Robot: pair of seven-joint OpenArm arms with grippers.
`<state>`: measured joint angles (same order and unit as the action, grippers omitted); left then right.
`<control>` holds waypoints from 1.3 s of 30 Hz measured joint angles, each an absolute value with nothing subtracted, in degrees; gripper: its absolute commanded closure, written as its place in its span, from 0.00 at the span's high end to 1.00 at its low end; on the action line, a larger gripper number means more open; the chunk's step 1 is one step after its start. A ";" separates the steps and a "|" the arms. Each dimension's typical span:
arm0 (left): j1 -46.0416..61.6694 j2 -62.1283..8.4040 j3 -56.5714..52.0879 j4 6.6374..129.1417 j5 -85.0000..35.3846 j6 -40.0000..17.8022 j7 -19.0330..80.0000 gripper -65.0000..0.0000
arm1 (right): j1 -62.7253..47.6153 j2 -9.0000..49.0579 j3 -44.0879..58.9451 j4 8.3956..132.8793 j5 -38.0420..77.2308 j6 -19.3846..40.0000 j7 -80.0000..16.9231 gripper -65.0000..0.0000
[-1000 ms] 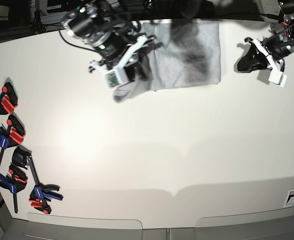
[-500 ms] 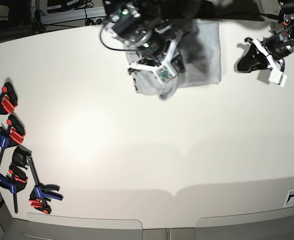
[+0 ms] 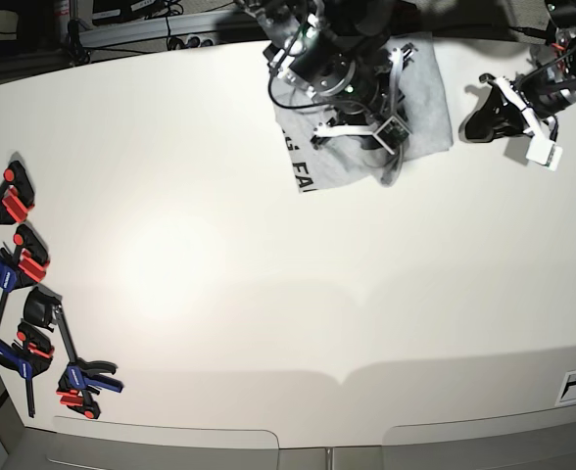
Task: Fold the T-shirt properly
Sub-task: 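Fold the held end with the right gripper over toward the left gripper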
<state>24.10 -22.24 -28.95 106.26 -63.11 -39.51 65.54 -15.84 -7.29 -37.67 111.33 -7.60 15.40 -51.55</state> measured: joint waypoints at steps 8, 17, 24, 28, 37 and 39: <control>24.10 -22.24 -28.95 106.26 -63.13 -39.51 64.34 0.00 | -15.27 -6.83 -37.39 111.26 8.71 22.98 -51.40 0.35; 24.10 -22.26 -28.95 106.26 -63.11 -39.51 64.40 0.00 | -15.07 -7.01 -37.34 111.13 16.67 30.92 -51.44 0.35; 24.10 -22.24 -28.95 106.26 -67.88 -39.51 66.11 0.30 | -13.74 -8.05 -35.51 113.86 0.84 24.21 -51.40 0.34; 24.12 -22.24 -28.95 106.28 -71.26 -39.53 67.92 0.34 | -13.47 -8.16 -29.63 115.96 -8.56 15.20 -51.22 0.34; 24.10 -22.24 -22.83 106.28 -65.56 -39.53 64.40 0.52 | -14.72 -6.44 -12.10 115.96 -7.09 12.60 -54.08 0.34; 23.90 -22.26 -20.60 106.28 -61.47 -39.57 62.33 0.52 | -15.20 -5.69 -9.15 115.96 -5.56 12.58 -54.30 0.34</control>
